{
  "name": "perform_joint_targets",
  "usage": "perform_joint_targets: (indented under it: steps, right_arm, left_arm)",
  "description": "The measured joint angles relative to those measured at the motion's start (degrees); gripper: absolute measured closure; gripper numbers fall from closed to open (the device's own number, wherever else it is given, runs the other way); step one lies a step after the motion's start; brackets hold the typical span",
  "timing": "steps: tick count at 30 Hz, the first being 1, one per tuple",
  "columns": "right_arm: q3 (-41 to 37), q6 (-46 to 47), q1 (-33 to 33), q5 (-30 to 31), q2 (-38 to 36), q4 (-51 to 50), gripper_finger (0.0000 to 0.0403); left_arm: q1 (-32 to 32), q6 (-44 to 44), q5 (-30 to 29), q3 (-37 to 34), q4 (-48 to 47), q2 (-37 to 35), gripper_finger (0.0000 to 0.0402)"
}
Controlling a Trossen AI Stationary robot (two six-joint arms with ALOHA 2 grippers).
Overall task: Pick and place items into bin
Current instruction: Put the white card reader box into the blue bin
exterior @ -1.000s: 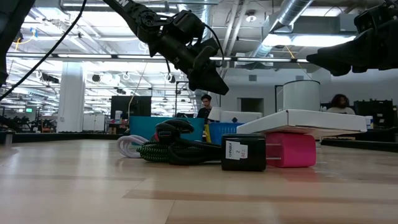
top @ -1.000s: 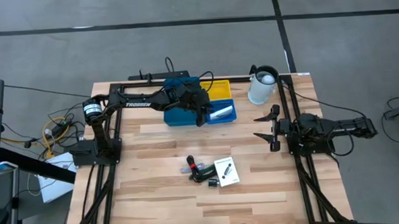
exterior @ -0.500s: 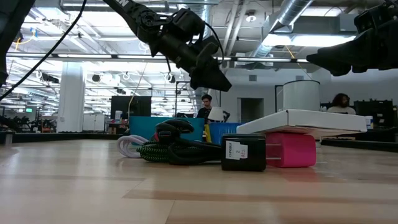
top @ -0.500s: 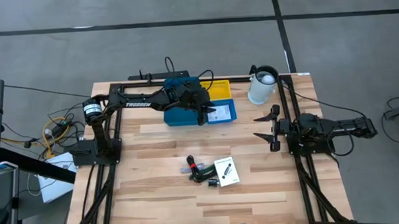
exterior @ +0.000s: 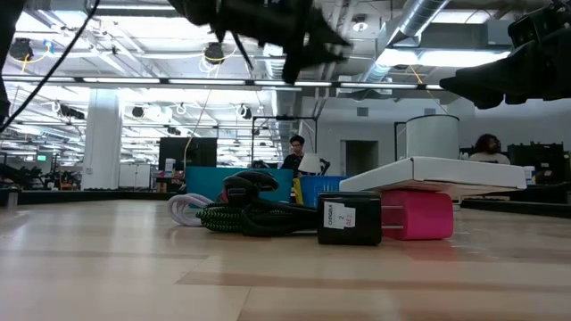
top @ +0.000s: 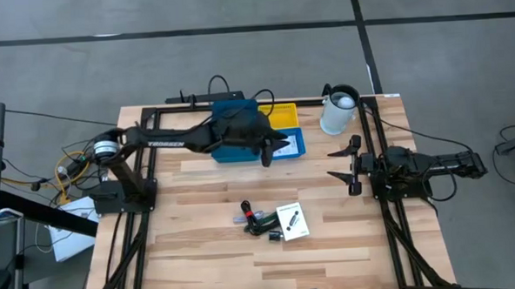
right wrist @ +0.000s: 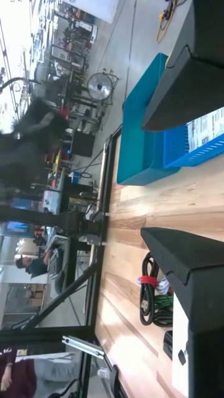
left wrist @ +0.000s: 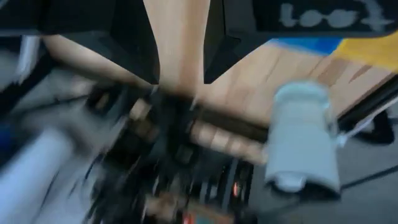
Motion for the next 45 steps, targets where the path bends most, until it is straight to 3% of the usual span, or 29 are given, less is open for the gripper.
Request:
perform_joint_targets:
  steps: [3, 7, 12, 17, 26, 32, 41, 45]
  right_arm:
    - [-0.01, 0.0, 0.01, 0.01, 0.0, -0.02, 0.0143]
    - [-0.02, 0.01, 0.01, -0.01, 0.0, 0.0, 0.0143]
    - [-0.02, 0.01, -0.01, -0.01, 0.0, 0.0, 0.0143]
    - [-0.01, 0.01, 0.01, 0.0, 0.0, 0.0, 0.0143]
    - [-0.01, 0.55, 0.01, -0.01, 0.0, 0.26, 0.0143]
    - [0.0, 10.93, 0.03, -0.14, 0.0, 1.72, 0.0143]
    - [-0.02, 27.65, 0.09, -0.11, 0.0, 9.79, 0.0143]
    - [-0.02, 28.1, -0.01, 0.23, 0.0, 12.13, 0.0143]
  left_arm:
    - [-3.39, -2.02, -1.18, 0.0, 1.78, -1.95, 0.029]
    - [-7.87, 1.99, -2.11, 0.0, -0.45, -4.89, 0.029]
    - [-14.01, 7.47, -14.55, 0.0, -4.58, -5.98, 0.029]
    - [-17.35, 7.61, -26.86, -0.01, -10.38, -5.98, 0.029]
    - [-18.95, 5.04, -37.57, -1.81, -19.9, -10.55, 0.029]
    - [-18.84, 6.4, -38.33, -12.75, -13.51, -23.33, 0.029]
    - [-18.84, 8.15, -31.8, -38.44, 11.69, -41.33, 0.029]
    - [-18.86, 5.39, -29.53, -47.83, 20.79, -45.89, 0.029]
